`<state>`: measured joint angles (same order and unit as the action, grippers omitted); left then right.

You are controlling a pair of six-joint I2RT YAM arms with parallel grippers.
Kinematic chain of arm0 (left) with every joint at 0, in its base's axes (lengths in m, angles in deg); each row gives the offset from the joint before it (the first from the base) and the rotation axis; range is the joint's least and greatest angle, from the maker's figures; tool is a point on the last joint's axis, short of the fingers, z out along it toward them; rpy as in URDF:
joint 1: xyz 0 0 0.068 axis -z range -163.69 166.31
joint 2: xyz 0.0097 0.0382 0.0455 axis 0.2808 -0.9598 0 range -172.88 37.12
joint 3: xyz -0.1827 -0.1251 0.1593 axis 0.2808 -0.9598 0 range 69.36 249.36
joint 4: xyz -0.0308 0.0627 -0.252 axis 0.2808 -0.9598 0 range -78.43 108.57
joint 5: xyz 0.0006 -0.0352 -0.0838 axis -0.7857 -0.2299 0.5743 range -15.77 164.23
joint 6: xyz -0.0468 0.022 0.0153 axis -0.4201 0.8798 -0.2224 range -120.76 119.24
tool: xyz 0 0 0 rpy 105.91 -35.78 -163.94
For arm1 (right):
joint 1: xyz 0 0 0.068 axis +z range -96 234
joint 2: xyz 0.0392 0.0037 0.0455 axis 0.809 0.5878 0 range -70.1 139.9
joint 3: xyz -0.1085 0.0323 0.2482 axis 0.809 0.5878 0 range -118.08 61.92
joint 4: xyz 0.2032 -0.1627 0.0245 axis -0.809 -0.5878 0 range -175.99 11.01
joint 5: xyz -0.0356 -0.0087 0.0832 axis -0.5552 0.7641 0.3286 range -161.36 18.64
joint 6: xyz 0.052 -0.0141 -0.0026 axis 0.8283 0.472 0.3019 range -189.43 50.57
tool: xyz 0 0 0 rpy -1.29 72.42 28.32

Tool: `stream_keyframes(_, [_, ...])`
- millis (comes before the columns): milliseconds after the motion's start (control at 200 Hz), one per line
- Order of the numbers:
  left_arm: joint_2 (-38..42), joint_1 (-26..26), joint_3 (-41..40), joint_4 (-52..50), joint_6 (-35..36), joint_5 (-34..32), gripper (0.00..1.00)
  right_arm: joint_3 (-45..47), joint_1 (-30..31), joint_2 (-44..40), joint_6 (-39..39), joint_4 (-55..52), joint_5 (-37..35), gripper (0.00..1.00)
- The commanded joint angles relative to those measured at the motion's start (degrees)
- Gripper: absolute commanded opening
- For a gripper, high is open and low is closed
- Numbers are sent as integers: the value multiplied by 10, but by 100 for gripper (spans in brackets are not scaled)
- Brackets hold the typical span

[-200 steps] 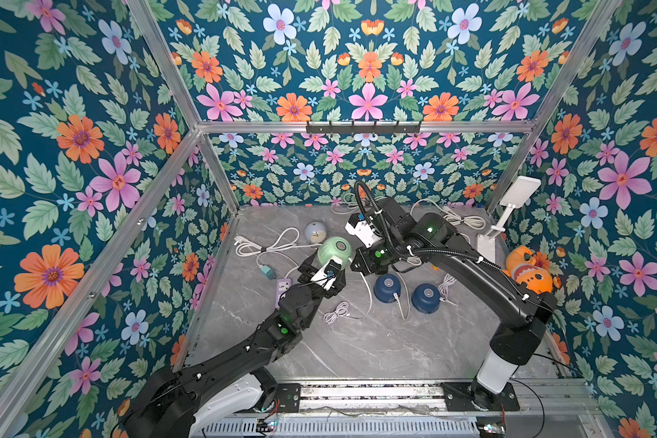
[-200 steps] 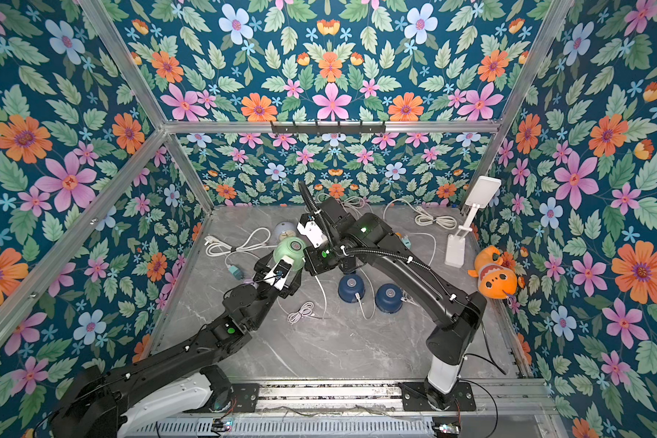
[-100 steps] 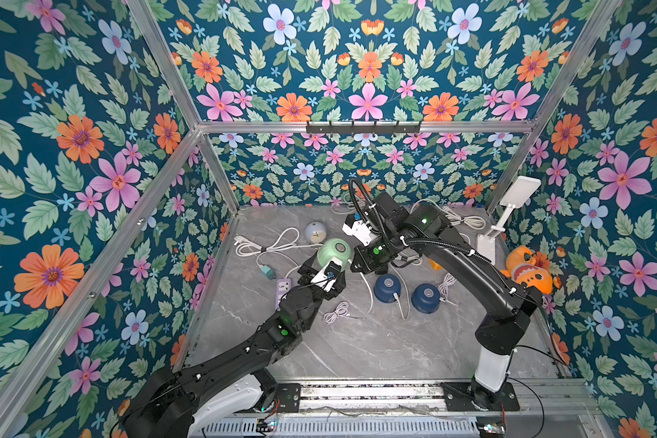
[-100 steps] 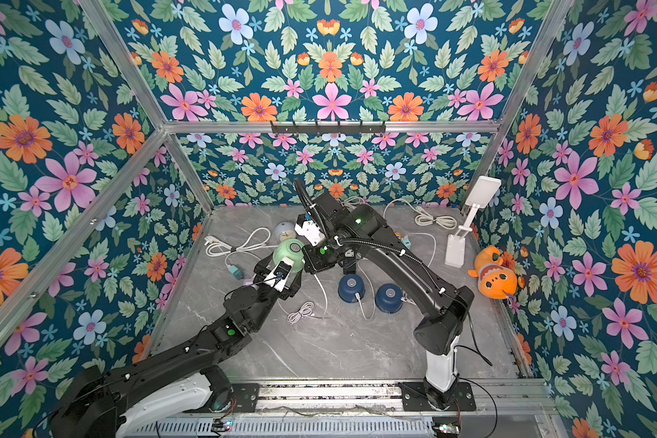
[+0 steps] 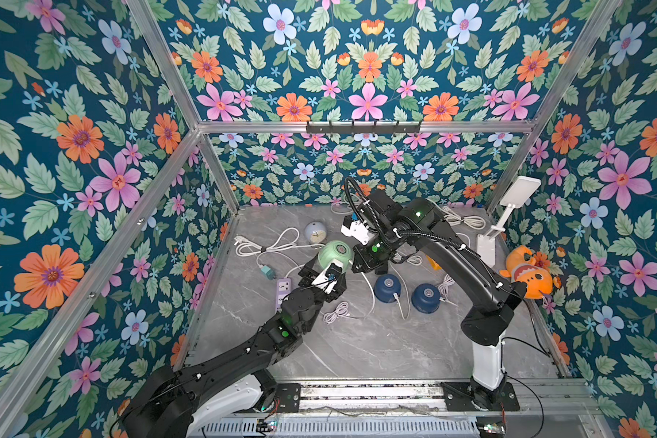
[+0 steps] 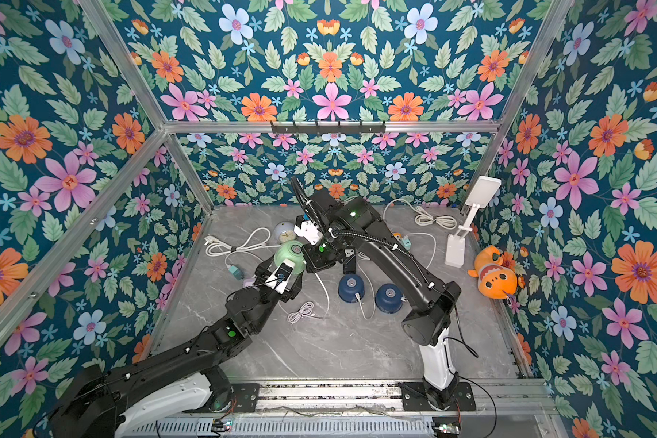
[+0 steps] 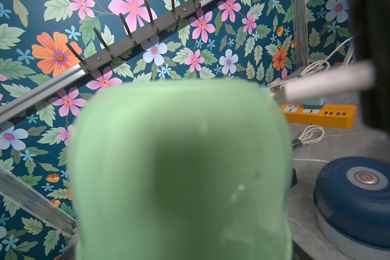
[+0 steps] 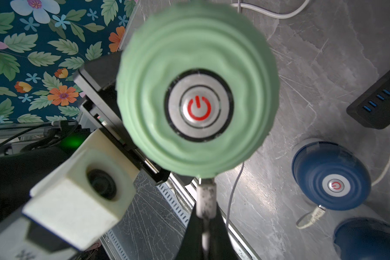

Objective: Charge the cordless meat grinders
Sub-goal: Insert the charging cable into the cordless meat grinder.

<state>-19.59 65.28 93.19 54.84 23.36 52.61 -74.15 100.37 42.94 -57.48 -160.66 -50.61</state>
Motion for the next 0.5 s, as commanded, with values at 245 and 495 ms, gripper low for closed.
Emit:
stream_keyframes(245, [6,5,-15,21,9,29,15,32,1,-22,-21,58,13,14])
stream_keyframes(495, [4,4,-22,33,-1,25,15,103,-2,-65,-20,80,12,31])
